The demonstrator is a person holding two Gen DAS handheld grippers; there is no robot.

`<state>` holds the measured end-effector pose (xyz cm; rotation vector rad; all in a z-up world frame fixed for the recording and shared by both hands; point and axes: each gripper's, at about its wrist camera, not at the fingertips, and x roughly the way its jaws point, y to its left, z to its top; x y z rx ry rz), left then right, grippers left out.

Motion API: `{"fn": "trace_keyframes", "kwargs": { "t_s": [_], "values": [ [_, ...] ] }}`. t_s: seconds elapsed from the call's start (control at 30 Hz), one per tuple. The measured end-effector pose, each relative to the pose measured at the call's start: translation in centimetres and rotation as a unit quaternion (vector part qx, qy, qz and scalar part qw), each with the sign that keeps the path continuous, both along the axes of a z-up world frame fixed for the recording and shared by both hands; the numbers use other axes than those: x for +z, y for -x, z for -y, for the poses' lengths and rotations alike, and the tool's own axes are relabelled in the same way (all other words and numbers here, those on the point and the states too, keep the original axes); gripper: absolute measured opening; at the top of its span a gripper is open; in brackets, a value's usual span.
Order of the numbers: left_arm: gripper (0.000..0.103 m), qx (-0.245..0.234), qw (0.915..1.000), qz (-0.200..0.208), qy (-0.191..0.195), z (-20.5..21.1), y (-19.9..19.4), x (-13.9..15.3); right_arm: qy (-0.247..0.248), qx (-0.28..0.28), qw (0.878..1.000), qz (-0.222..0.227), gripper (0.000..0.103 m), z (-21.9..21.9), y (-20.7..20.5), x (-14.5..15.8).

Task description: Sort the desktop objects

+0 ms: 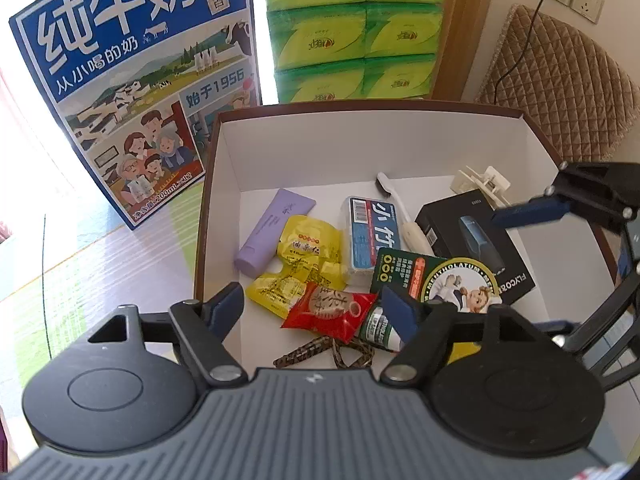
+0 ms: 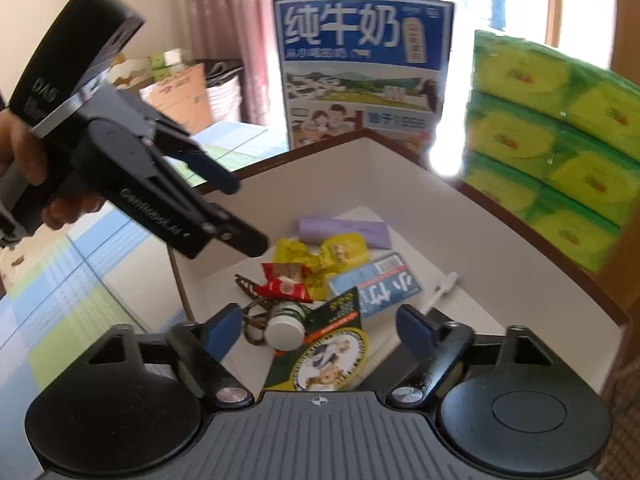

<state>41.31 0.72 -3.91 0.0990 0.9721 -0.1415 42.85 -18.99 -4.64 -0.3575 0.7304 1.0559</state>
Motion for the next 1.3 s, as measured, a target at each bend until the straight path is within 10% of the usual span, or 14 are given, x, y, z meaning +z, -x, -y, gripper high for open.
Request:
{"fn": "trace_keyframes", "kwargs": {
  "t_s": [0.23,1.3],
  "values": [
    [0.084,-0.001,1.0000,0.007,-0.003,0.7,1.2,0.5,-0.004,-0.061,0.998,-0.013,0.101,1.4,0.2,1.1],
    [0.102,0.038,0.9936,0.100,-0.034,2.7,10.1,5.9,0.012,-0.231,0.971,0.065,0.101,5.0,8.8,4.9]
  ]
}}
